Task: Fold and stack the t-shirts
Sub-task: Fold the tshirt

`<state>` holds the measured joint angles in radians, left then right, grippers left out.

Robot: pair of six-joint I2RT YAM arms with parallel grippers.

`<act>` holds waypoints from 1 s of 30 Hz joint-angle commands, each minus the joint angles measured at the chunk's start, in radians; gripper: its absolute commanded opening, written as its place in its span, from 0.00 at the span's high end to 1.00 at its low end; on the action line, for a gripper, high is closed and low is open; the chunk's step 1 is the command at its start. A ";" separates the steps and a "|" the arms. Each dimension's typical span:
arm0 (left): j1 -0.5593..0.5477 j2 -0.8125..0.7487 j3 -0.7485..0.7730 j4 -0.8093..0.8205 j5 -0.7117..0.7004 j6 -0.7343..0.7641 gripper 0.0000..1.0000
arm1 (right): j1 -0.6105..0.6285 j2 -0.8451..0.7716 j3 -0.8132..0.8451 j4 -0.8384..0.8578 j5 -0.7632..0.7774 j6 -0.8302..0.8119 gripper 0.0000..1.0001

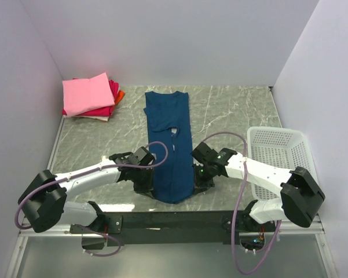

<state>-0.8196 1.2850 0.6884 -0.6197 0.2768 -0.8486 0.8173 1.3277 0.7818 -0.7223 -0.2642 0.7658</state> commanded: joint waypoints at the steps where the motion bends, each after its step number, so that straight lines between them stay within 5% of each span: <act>1: 0.017 0.019 0.068 -0.055 -0.044 0.055 1.00 | -0.004 0.007 0.083 -0.048 0.052 0.010 1.00; 9: 0.200 0.042 0.141 -0.041 0.013 0.143 1.00 | -0.009 0.088 0.212 -0.068 0.108 -0.014 1.00; 30: 0.413 0.397 0.470 -0.063 0.102 0.295 1.00 | -0.234 0.379 0.554 -0.086 0.152 -0.193 1.00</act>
<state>-0.4263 1.6428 1.0897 -0.6750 0.3511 -0.5945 0.6117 1.6634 1.2549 -0.8036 -0.1173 0.6323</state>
